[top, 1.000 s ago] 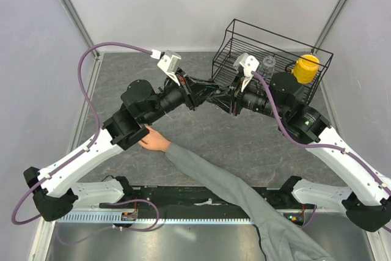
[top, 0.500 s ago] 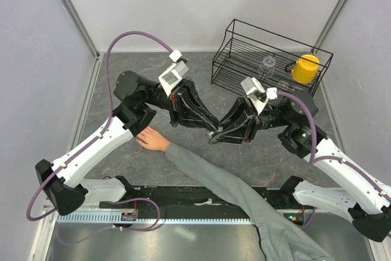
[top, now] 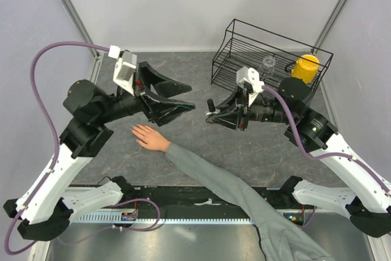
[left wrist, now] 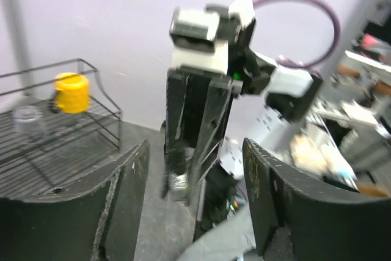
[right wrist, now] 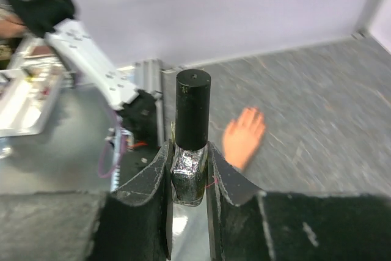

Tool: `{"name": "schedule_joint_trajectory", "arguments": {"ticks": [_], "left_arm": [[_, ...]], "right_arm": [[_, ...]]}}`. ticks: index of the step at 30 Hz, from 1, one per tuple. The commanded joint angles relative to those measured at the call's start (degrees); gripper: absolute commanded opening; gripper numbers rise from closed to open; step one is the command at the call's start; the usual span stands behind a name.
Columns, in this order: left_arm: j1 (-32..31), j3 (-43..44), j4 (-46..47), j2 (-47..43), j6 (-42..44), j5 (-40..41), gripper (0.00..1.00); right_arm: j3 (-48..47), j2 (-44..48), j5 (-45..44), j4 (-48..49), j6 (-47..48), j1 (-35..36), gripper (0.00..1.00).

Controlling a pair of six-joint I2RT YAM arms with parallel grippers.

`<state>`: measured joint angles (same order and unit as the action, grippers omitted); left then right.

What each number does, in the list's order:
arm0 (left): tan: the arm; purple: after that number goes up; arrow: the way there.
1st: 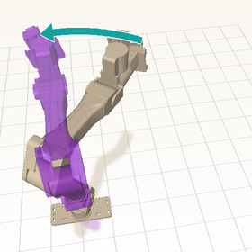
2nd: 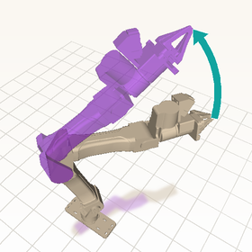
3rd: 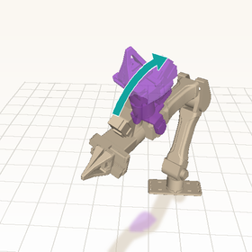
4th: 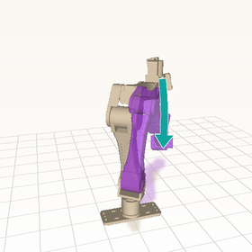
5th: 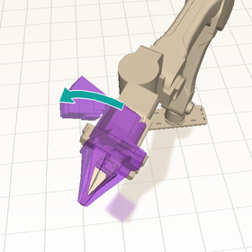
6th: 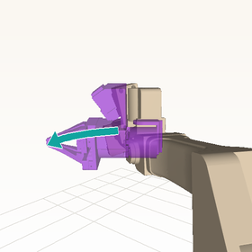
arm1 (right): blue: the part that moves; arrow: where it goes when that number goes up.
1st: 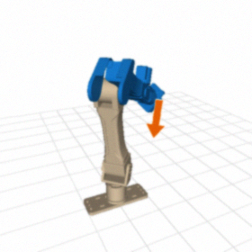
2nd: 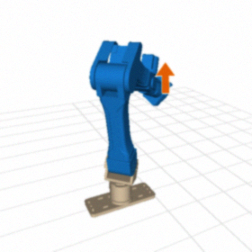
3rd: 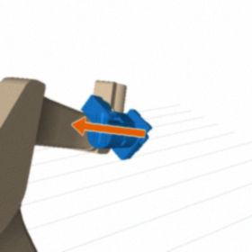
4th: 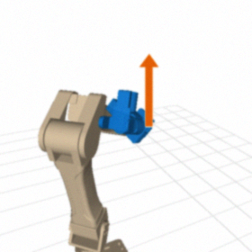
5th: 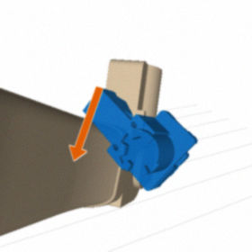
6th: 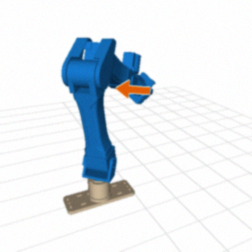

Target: Paint the nails

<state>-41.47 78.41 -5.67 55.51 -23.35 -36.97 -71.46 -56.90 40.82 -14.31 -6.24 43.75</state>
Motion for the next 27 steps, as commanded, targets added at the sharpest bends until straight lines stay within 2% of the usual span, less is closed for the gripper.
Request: {"name": "schedule_joint_trajectory", "arguments": {"ticks": [1, 7, 9, 13, 27], "left_arm": [[-0.4, 3.8, -9.0, 2.2, 0.8, 11.5, 0.64], [-2.0, 8.8, -18.8, 6.5, 4.8, 14.9, 0.66], [-2.6, 8.9, -19.7, 7.2, 4.7, 17.0, 0.70], [-4.5, 6.9, -16.6, 8.6, 3.2, 18.0, 0.72], [-6.6, 6.2, -10.9, 13.8, 3.1, 18.1, 0.49]], "right_arm": [[-3.9, -2.6, -12.9, -6.7, 5.8, -0.1, 0.00], [-4.5, -3.2, -17.3, -8.5, 8.0, 0.0, 0.00], [-4.6, -3.3, -18.8, -8.7, 8.0, 0.0, 0.00], [-4.7, -3.5, -19.9, -7.9, 7.8, 0.1, 0.00], [-5.4, -3.3, -18.1, -5.7, 6.4, 0.0, 0.00]]}}
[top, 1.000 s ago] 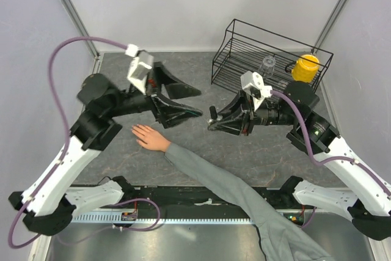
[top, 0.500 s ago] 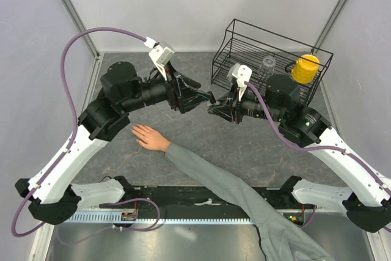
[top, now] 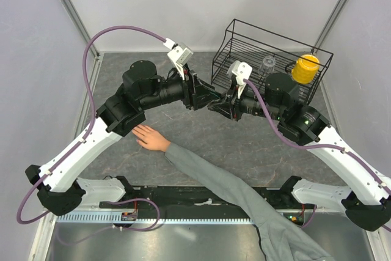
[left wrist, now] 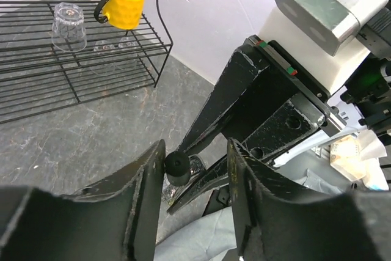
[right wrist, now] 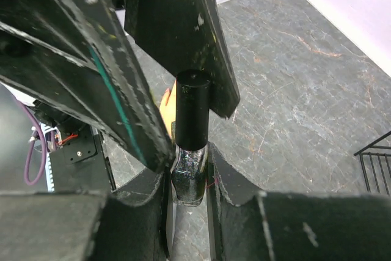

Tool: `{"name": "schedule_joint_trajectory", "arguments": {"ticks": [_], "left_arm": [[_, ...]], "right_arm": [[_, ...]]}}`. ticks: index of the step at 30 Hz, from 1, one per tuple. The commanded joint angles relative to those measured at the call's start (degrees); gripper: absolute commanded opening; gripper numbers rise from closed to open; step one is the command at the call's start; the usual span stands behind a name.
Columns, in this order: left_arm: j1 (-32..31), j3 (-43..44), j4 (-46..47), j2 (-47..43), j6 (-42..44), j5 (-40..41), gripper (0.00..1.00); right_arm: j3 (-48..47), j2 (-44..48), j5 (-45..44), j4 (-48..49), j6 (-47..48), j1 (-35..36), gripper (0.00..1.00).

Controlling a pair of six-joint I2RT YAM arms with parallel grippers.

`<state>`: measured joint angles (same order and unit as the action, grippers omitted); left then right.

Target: Paint the nails

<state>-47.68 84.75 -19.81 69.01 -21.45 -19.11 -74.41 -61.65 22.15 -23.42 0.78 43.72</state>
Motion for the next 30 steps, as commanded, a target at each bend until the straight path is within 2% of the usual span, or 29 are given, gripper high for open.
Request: {"name": "schedule_joint_trajectory", "arguments": {"ticks": [1, 3, 4, 6, 7, 9, 10, 11, 12, 13, 14, 15, 17, 19, 20, 21, 22, 23, 24, 25, 26, 27, 28, 30], "left_arm": [[-0.4, -0.2, 3.4, 0.5, 1.4, -0.7, 0.46], [-0.4, -0.2, 3.5, 0.8, 2.1, -2.2, 0.11], [-0.4, -0.2, 4.0, 0.8, 2.6, -6.0, 0.03], [-0.3, -1.8, 6.6, 0.2, 3.6, -12.0, 0.02], [-0.3, -2.6, 11.1, -0.2, 3.7, -20.3, 0.02], [0.2, -4.9, 16.6, -0.2, 1.3, -31.2, 0.02], [0.7, -5.7, 25.1, 0.1, -0.8, -40.6, 0.02], [0.9, -6.8, 30.0, 0.1, -3.8, -44.5, 0.02], [1.0, -9.0, 36.7, 0.2, -11.3, -47.7, 0.02], [1.0, -10.0, 42.9, 0.7, -15.3, -52.2, 0.02], [1.0, -11.0, 52.5, 1.0, -19.0, -53.5, 0.02], [1.1, -10.9, 54.8, 1.3, -23.2, -54.5, 0.02], [1.0, -9.6, 53.0, 1.3, -21.6, -54.8, 0.02], [1.1, -7.3, 44.4, 1.1, -16.2, -52.1, 0.02], [1.1, -4.5, 34.8, 0.8, -9.9, -50.5, 0.02], [1.2, -2.8, 27.8, 0.6, -6.3, -47.9, 0.02], [1.3, -1.0, 22.4, 0.3, -3.0, -41.3, 0.06], [1.3, 1.5, 18.0, -0.3, 1.3, -38.3, 0.35], [1.3, 2.4, 11.4, -0.9, 2.8, -35.0, 0.49], [1.3, 3.0, 9.5, -1.5, 3.9, -28.5, 0.58], [1.3, 3.5, 7.7, -3.0, 5.0, -25.4, 0.77], [1.3, 3.5, 5.9, -3.9, 5.4, -22.6, 0.80], [1.3, 3.4, 5.2, -4.6, 5.3, -17.8, 0.79], [1.2, 3.1, 4.0, -6.2, 5.2, -14.2, 0.76]], "right_arm": [[-2.4, 1.4, 1.3, 3.9, -0.6, 0.1, 0.00], [-2.1, 1.5, 2.2, 4.9, -0.6, 0.1, 0.00], [-2.0, 1.7, 3.5, 5.3, -2.3, 0.1, 0.00], [-0.6, 2.6, 5.0, 7.1, -2.8, 0.1, 0.00], [0.0, 2.9, 6.2, 7.8, -3.1, 0.1, 0.00], [2.2, 4.3, 17.5, 11.6, -3.8, 0.1, 0.00], [3.3, 5.0, 23.1, 14.6, -4.9, 0.1, 0.00], [7.2, 6.6, 38.8, 19.7, -13.5, 0.1, 0.00], [10.1, 7.4, 44.6, 41.5, -23.1, 0.2, 0.00], [13.6, 7.9, 47.8, 57.3, -34.8, 0.8, 0.00], [18.6, 7.9, 49.2, 70.6, -46.8, 1.7, 0.00], [18.9, 7.7, 49.7, 80.8, -56.1, 1.7, 0.00], [17.4, 7.6, 49.7, 76.7, -54.3, 1.8, 0.00], [13.5, 8.5, 47.7, 54.5, -36.8, 1.7, 0.00], [11.0, 9.3, 45.1, 42.6, -28.0, 1.7, 0.00], [8.6, 9.4, 39.0, 24.3, -14.3, 1.7, 0.00], [6.9, 9.3, 36.0, 21.2, -13.3, 1.6, 0.00], [6.4, 9.3, 33.6, 19.9, -12.0, 1.5, 0.00], [5.4, 9.2, 28.3, 14.2, -9.7, 1.5, 0.00], [4.6, 9.0, 26.2, 13.1, -8.1, 1.5, 0.00], [4.2, 8.7, 24.1, 12.3, -7.2, 1.5, 0.00], [3.7, 8.4, 21.6, 9.5, -6.3, 1.5, 0.00], [2.8, 8.0, 18.2, 8.7, -5.6, 1.5, 0.00], [1.8, 6.6, 15.7, 5.9, -4.9, 1.5, 0.00]]}}
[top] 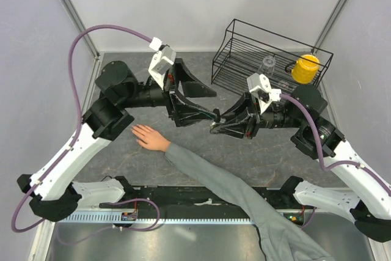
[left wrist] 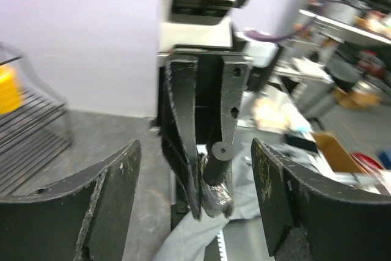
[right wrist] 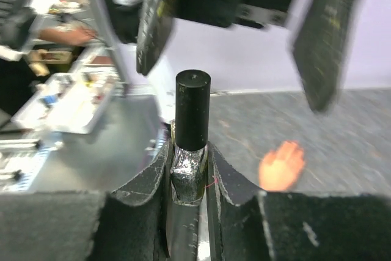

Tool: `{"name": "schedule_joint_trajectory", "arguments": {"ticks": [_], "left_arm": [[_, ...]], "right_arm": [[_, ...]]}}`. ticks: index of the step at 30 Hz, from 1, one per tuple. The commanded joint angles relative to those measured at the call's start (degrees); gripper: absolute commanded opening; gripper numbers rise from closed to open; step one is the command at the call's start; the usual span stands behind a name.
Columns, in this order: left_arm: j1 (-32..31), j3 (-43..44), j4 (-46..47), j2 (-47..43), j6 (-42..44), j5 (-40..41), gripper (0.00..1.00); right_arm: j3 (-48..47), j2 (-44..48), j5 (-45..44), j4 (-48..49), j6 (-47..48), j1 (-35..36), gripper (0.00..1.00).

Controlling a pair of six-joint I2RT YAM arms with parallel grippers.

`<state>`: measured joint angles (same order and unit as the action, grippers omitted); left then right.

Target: Paint the nails

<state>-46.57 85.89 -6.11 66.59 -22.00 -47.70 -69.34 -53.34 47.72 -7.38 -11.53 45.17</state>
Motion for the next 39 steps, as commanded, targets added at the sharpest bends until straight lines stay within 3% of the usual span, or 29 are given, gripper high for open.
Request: {"name": "schedule_joint_trajectory", "arguments": {"ticks": [1, 4, 6, 20, 24, 25, 26, 27, 28, 29, 31, 33, 35, 37, 39], "left_arm": [[0.1, 2.1, -11.3, -4.1, 5.5, 17.4, 0.72], [0.1, 3.1, -14.9, -3.7, 5.7, 20.5, 0.60], [0.1, 3.5, -16.0, -3.6, 5.6, 21.5, 0.56], [-1.6, 5.8, -23.0, 0.9, 9.9, 24.2, 0.51], [-2.0, 6.3, -23.6, 2.0, 10.7, 22.1, 0.28], [-2.1, 6.7, -23.9, 2.2, 11.0, 22.2, 0.10], [-2.1, 6.9, -24.3, 2.9, 11.4, 22.4, 0.06], [-2.1, 7.1, -24.6, 3.2, 11.7, 22.8, 0.02], [-2.1, 7.3, -24.7, 3.3, 12.0, 23.9, 0.02], [-2.1, 7.3, -24.6, 3.6, 12.4, 27.0, 0.02], [-2.1, 5.5, -22.3, 3.8, 14.3, 32.5, 0.02], [-2.1, 0.1, -17.8, 3.3, 15.4, 43.5, 0.02], [-2.1, -4.7, -7.6, 3.1, 17.3, 53.6, 0.02], [-2.0, -11.9, 3.4, 4.4, 19.9, 58.8, 0.02], [-1.7, -15.6, 8.2, 7.1, 21.6, 65.3, 0.02]], "right_arm": [[-4.3, -2.4, -11.8, -10.8, 7.9, 0.1, 0.00], [-5.4, -3.4, -13.8, -12.0, 8.5, 0.1, 0.00], [-5.7, -3.7, -16.1, -12.6, 9.0, 0.1, 0.00], [-5.7, -4.8, -18.4, -13.2, 9.8, 0.1, 0.00], [-5.9, -5.3, -18.7, -13.1, 9.9, 0.1, 0.00], [-5.8, -5.2, -19.8, -13.0, 9.9, 0.1, 0.00], [-5.6, -5.3, -20.5, -12.8, 9.8, 0.1, 0.02], [-5.4, -5.5, -21.3, -12.8, 9.7, 0.1, 0.08], [-5.0, -5.5, -24.0, -13.1, 9.2, 0.0, 0.21], [-4.7, -5.5, -26.9, -13.4, 8.6, 0.1, 0.55], [-2.3, -5.0, -38.6, -14.8, 7.5, 0.1, 0.96], [2.6, -3.7, -46.6, -15.4, 4.9, 0.1, 0.98], [6.5, -2.4, -56.8, -16.1, 2.1, 0.1, 0.98], [11.4, -0.2, -62.4, -17.8, -0.4, 0.1, 0.98], [15.4, 3.0, -66.6, -19.1, -4.7, 0.1, 0.98]]}}
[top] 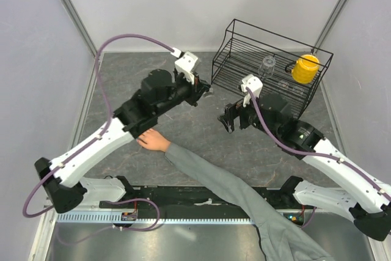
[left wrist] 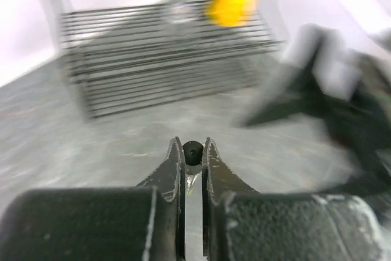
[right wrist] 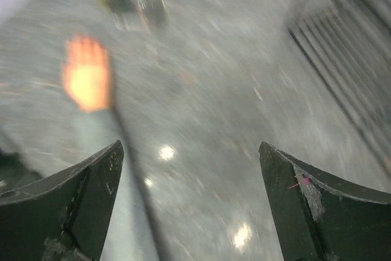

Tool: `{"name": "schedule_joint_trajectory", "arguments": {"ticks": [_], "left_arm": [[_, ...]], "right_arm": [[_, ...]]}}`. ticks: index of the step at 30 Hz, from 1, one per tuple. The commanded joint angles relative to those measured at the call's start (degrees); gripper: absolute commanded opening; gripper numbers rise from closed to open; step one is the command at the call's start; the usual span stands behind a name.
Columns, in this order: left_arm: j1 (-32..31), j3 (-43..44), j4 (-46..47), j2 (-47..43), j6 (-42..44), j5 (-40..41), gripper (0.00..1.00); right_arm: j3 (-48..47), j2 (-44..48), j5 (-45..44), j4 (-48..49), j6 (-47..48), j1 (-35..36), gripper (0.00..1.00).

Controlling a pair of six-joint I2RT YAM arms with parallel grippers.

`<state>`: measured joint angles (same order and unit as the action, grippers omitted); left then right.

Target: Paint the nails

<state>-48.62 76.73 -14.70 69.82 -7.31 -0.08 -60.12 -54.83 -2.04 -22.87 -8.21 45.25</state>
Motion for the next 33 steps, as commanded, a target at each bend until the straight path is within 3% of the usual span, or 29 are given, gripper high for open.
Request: {"name": "schedule_joint_trajectory", "arguments": {"ticks": [1, 7, 11, 15, 33], "left_arm": [[0.7, -6.8, 18.3, 7.6, 6.9, 19.7, 0.02], [7.5, -11.5, 27.1, 19.7, -5.8, 28.5, 0.02], [8.0, -15.3, 36.7, 26.1, -10.5, 34.1, 0.02], [8.0, -16.0, 39.4, 31.2, -15.4, 39.3, 0.02], [8.2, -15.2, 34.8, 38.8, -27.0, 43.7, 0.02]], "right_arm": [[7.5, 5.7, -17.0, -4.4, -9.4, 0.0, 0.98], [15.8, 18.1, -13.4, -4.6, -17.1, 0.0, 0.98], [17.3, 23.6, -13.9, -7.0, -18.4, 0.0, 0.98], [16.6, 25.2, -14.9, -10.1, -18.8, 0.0, 0.98], [17.2, 29.2, -13.6, -11.5, -22.2, 0.0, 0.98]]}}
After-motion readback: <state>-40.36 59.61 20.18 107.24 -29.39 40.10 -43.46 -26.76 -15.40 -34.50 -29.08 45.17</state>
